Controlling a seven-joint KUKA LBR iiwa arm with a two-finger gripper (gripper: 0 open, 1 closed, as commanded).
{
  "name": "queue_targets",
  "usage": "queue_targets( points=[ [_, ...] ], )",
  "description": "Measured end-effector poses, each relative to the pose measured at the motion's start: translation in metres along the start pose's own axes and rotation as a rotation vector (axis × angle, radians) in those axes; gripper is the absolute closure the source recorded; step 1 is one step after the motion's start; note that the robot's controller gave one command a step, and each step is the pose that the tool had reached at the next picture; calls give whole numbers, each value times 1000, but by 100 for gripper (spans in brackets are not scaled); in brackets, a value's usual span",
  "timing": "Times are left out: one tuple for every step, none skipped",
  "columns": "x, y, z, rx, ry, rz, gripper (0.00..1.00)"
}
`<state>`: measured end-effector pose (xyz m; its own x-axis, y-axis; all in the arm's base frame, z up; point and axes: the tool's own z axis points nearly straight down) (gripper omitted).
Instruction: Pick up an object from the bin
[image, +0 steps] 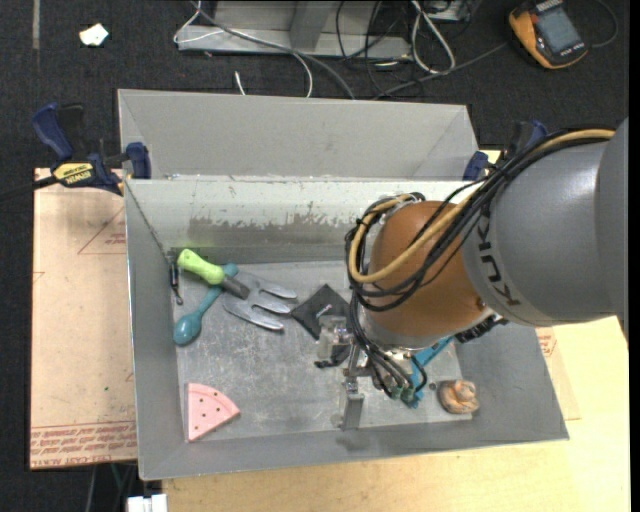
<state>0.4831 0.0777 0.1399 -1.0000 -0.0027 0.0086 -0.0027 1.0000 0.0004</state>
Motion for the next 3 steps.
queue_targets(
  points=[
    [-2,0,-4,-1,-8,2,0],
    [-9,-89,-53,-1,-8,2,0],
    [-16,-78,-53,-2,-6,3,0]
  ],
)
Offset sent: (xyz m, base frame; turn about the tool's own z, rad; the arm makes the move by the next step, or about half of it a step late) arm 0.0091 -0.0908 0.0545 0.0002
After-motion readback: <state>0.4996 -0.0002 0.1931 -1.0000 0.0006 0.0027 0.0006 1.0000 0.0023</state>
